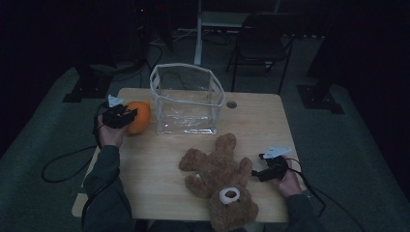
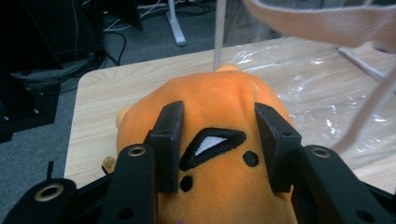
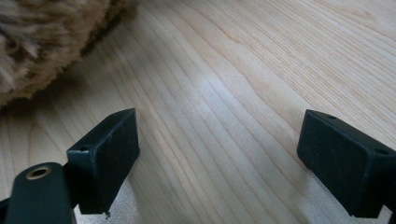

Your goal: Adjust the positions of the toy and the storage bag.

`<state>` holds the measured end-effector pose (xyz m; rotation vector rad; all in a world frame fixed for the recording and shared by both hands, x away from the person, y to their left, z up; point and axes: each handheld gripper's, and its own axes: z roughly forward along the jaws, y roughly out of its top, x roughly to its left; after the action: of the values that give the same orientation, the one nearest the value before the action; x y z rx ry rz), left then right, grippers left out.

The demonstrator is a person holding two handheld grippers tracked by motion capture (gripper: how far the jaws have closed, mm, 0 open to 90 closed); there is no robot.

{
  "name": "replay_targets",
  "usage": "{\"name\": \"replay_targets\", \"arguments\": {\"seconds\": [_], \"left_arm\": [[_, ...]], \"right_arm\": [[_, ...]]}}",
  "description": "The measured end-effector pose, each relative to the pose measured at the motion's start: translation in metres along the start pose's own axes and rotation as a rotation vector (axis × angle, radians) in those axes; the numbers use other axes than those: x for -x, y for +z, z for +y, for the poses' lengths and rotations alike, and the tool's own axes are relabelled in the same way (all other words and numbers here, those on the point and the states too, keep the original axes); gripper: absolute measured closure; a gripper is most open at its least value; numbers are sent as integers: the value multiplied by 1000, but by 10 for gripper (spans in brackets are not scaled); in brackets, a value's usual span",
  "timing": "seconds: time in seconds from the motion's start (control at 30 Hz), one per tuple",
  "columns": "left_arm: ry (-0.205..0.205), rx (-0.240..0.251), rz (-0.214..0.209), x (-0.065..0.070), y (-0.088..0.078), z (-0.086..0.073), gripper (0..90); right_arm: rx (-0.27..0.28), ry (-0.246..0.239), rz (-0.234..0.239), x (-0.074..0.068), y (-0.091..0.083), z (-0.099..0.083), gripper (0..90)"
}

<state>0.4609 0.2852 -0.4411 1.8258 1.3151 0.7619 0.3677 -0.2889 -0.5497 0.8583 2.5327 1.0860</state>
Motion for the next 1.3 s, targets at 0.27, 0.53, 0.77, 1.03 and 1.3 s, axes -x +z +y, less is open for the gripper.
{"name": "replay_targets", "arguments": {"seconds": [0.27,0.53,0.77,1.03,1.3], "left_arm": [[-65,-13,-64,-5,18,-21,303],[-32,71,-26,3,-9,-13,262],[34,108,-51,31,-26,-16,262],[87,107,-135,59,-30,-13,264],[130,53,-258,95,-18,-19,272]], "right_arm": [[0,0,0,0,0,0,123],[0,1,0,0,0,0,123],[0,1,0,0,0,0,123],[1,0,0,0,0,0,123],[0,0,0,0,0,0,123]]}}
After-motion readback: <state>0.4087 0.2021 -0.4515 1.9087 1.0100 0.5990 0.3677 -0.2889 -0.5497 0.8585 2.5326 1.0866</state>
